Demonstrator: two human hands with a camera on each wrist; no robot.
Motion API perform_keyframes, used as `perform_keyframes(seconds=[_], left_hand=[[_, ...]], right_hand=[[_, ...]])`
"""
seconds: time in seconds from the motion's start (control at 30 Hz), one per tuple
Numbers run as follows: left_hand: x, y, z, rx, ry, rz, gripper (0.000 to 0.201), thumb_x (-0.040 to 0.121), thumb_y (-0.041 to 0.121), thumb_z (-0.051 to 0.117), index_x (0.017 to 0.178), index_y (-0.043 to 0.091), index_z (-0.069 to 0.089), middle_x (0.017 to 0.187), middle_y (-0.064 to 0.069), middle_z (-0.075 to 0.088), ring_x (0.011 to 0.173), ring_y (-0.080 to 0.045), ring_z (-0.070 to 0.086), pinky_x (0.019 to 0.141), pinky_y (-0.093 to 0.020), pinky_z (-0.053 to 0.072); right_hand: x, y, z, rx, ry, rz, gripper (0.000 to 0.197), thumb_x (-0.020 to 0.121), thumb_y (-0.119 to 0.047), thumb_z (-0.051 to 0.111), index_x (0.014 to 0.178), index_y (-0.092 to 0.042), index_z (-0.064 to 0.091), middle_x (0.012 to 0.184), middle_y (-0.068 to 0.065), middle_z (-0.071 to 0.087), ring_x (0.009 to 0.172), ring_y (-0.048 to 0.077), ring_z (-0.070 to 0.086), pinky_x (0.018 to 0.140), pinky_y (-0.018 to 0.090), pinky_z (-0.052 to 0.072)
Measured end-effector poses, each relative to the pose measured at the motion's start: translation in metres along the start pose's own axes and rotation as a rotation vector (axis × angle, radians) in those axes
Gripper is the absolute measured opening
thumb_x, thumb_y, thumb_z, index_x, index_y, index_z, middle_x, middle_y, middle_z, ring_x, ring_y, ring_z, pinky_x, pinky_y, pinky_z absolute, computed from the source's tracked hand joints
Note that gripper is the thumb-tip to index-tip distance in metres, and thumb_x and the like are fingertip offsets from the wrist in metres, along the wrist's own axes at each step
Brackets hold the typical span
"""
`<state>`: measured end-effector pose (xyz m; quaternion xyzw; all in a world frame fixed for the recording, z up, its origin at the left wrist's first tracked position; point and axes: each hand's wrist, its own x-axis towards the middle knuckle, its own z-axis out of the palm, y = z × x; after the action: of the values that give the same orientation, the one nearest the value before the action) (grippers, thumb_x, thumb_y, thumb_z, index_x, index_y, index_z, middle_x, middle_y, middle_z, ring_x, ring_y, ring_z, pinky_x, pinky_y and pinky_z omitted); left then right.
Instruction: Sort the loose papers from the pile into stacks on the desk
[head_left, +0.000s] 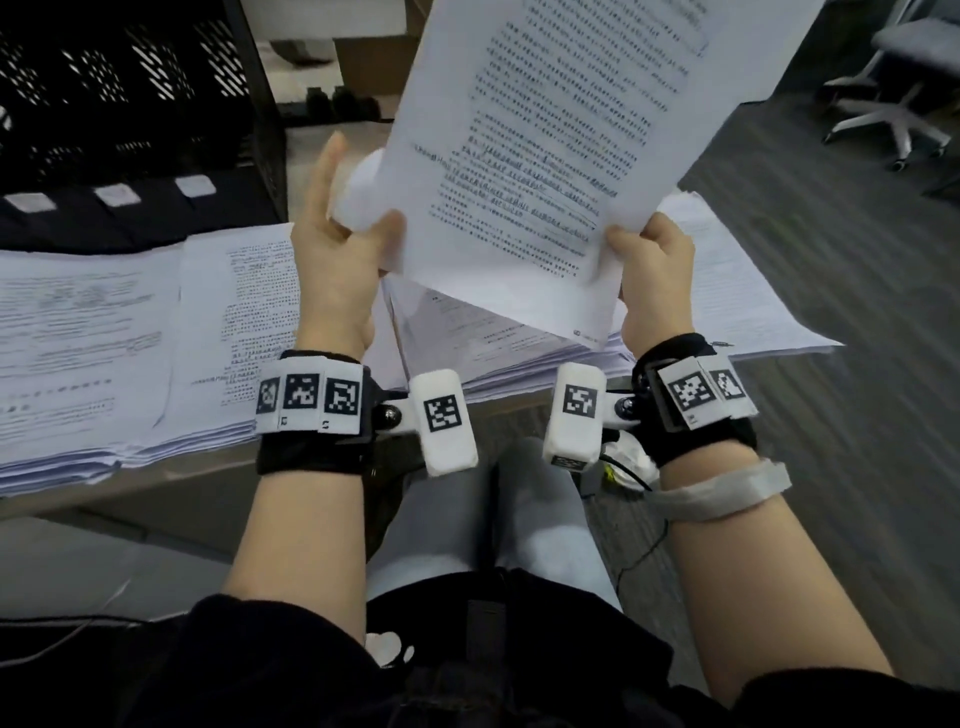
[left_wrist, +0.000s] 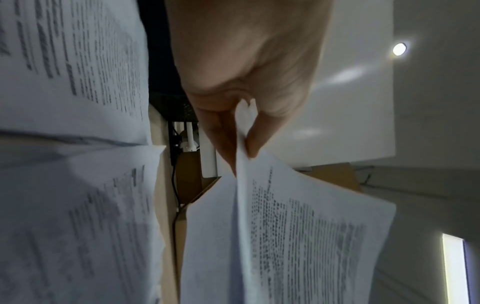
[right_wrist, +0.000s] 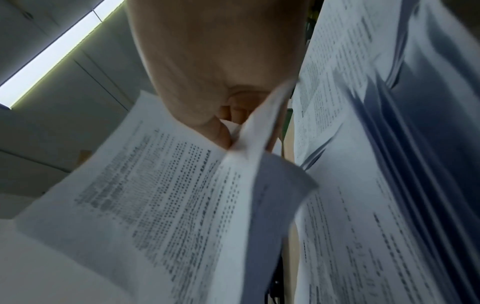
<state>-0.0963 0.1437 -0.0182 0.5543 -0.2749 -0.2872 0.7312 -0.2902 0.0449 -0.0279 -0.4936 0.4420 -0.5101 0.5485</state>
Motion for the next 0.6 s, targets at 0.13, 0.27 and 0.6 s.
perform_keyframes(seconds=[0.13, 0.27, 0.6], left_hand=[[-0.006, -0.011, -0.007, 0.126, 0.002, -0.044, 0.055, 0.082, -0.002, 0.066, 0.133, 0.009, 0.05, 0.131, 0.001, 0.056, 0.115, -0.01, 0.058, 0.101, -0.035, 0.049], [-0.007, -0.018, -0.015, 0.149, 0.069, -0.091, 0.036, 0.084, 0.005, 0.066, 0.119, 0.01, 0.06, 0.12, -0.007, 0.064, 0.109, -0.021, 0.063, 0.096, -0.041, 0.052], [-0.016, -0.013, -0.038, 0.015, 0.26, 0.009, 0.01, 0.089, 0.019, 0.062, 0.08, 0.022, 0.061, 0.095, -0.005, 0.066, 0.085, -0.015, 0.062, 0.085, -0.033, 0.056]], right_hand=[[-0.008, 0.006, 0.008, -0.072, 0.002, 0.018, 0.019, 0.082, -0.002, 0.052, 0.093, 0.014, 0.054, 0.088, 0.029, 0.058, 0.078, 0.016, 0.051, 0.068, 0.025, 0.042], [-0.015, 0.013, 0.013, -0.12, -0.039, 0.05, 0.023, 0.089, -0.001, 0.05, 0.107, 0.013, 0.056, 0.098, 0.015, 0.066, 0.083, 0.016, 0.06, 0.076, 0.027, 0.053], [-0.031, 0.005, 0.032, 0.221, -0.103, 0.278, 0.048, 0.102, -0.041, 0.029, 0.117, -0.009, 0.062, 0.107, 0.004, 0.069, 0.095, 0.019, 0.067, 0.08, 0.033, 0.058]])
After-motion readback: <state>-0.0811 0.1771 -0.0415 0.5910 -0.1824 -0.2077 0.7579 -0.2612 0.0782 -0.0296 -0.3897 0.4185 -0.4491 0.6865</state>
